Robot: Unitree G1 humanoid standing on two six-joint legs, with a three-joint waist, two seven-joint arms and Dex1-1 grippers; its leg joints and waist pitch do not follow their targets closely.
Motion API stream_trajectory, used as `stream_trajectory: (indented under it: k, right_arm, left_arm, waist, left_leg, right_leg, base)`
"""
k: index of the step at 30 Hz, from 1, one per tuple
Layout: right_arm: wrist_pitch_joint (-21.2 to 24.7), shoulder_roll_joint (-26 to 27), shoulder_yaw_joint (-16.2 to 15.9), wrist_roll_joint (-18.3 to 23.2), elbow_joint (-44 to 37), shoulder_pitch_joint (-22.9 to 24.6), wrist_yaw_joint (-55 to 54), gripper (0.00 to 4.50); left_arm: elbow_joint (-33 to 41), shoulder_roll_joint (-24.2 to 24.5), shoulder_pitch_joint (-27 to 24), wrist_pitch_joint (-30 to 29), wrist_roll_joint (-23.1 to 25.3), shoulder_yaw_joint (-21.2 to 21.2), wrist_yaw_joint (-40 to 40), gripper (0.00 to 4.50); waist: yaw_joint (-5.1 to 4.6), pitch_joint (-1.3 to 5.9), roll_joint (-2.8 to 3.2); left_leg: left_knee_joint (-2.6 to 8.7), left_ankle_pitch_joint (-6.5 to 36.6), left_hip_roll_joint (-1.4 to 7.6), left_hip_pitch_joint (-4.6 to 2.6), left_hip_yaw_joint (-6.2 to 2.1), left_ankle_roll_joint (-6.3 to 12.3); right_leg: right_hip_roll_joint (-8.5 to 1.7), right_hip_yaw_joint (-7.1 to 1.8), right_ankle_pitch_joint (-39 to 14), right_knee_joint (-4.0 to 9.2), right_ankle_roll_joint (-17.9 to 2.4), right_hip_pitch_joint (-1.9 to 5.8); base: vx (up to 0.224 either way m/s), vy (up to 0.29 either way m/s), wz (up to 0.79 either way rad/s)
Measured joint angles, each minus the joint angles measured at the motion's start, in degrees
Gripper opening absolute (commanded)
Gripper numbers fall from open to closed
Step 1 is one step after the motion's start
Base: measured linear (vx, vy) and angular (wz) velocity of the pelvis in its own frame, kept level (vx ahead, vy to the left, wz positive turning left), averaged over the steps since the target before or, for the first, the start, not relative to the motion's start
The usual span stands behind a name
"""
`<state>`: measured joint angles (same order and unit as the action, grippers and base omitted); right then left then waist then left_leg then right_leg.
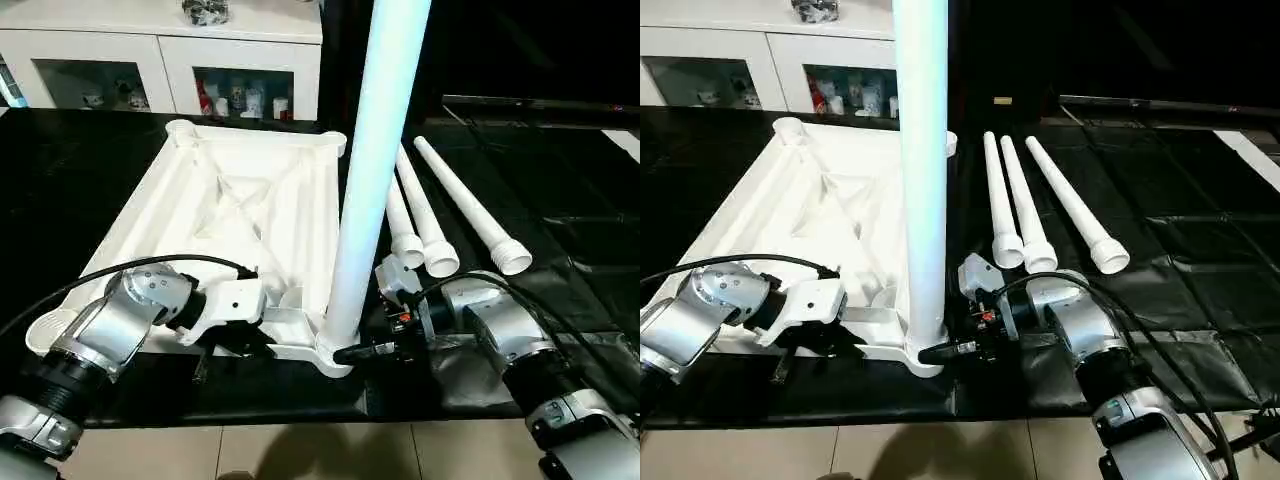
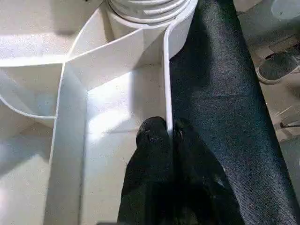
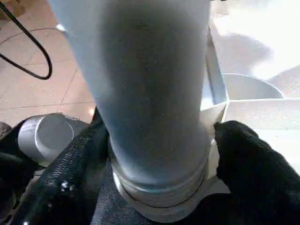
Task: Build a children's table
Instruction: Rotate leg to tighten
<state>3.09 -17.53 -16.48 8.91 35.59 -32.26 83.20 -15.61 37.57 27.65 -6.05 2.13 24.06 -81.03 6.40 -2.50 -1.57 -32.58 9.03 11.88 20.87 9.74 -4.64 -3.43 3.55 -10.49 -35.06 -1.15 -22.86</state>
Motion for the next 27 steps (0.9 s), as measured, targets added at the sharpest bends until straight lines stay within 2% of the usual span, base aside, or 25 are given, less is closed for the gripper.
stream_trajectory:
  k: [3,7,12,17,20,24,27]
  right_arm:
    - [-0.22,0.12,-0.20,0.05,0.63,0.00,0.44,3.03]
    - [-0.21,0.13,-0.22,0.03,0.64,0.01,0.49,2.82]
    - [0.15,0.13,-0.12,0.22,0.55,0.19,0.53,2.75]
    - [2.57,1.31,2.65,1.58,-0.78,2.69,-3.12,2.75]
    - [3.72,3.29,5.73,1.61,0.12,3.25,-10.96,2.75]
    - [3.78,10.74,12.03,1.08,3.62,2.58,-31.23,2.74]
    - [3.94,14.73,14.36,0.43,5.82,0.78,-41.84,2.74]
  left_arm:
    - [-0.18,-0.04,0.04,0.11,0.00,0.00,0.00,0.00]
    - [-0.40,-0.09,0.12,0.14,-0.02,0.00,-0.03,0.00]
    - [-0.46,-0.47,0.13,-1.09,-0.15,-0.27,-0.01,0.00]
    - [-0.95,-2.85,-0.02,-6.39,-1.44,-2.37,1.97,0.00]
    - [-2.44,-5.53,0.05,-10.09,-1.46,-4.67,6.86,0.00]
    - [-4.63,-11.60,1.28,-18.29,-1.21,-8.76,18.22,0.00]
    - [-4.51,-15.23,1.92,-23.24,-0.77,-10.54,24.78,0.00]
  waist:
    - [-0.02,0.00,0.00]
    - [-0.01,0.00,0.00]
    - [0.05,0.01,0.01]
    - [0.04,0.01,0.03]
    - [-0.61,0.01,0.02]
    - [-2.50,-0.01,0.01]
    - [-3.33,-0.02,0.05]
  left_leg:
    - [-0.02,0.00,0.00,-0.01,-0.01,0.00]
    - [-0.02,0.00,0.00,-0.02,-0.01,0.00]
    - [-0.02,0.00,0.00,-0.04,0.00,0.00]
    - [-0.13,-0.02,0.01,-0.11,-0.01,-0.01]
    - [-0.15,-0.03,0.01,-0.34,-0.03,-0.03]
    - [-0.14,-0.17,0.02,-0.45,-0.17,-0.26]
    - [-0.08,-0.16,0.02,-0.57,-0.23,-0.26]
  right_leg:
    - [0.00,0.00,0.00,-0.02,0.00,0.01]
    - [0.00,0.00,0.00,-0.03,0.00,0.02]
    - [0.00,0.00,0.00,-0.04,-0.01,0.04]
    - [-0.01,-0.01,0.05,-0.11,-0.07,0.11]
    - [-0.01,-0.02,-0.05,-0.16,0.11,0.18]
    - [-0.01,0.11,-0.06,-0.21,0.13,0.00]
    - [-0.01,0.16,-0.04,-0.17,0.11,-0.05]
  base:
    - [0.000,0.000,0.00]
    - [0.000,0.000,0.00]
    - [0.000,0.000,0.00]
    - [0.000,0.000,0.00]
    - [0.000,0.000,0.00]
    - [0.000,0.000,0.00]
    - [0.000,0.000,0.00]
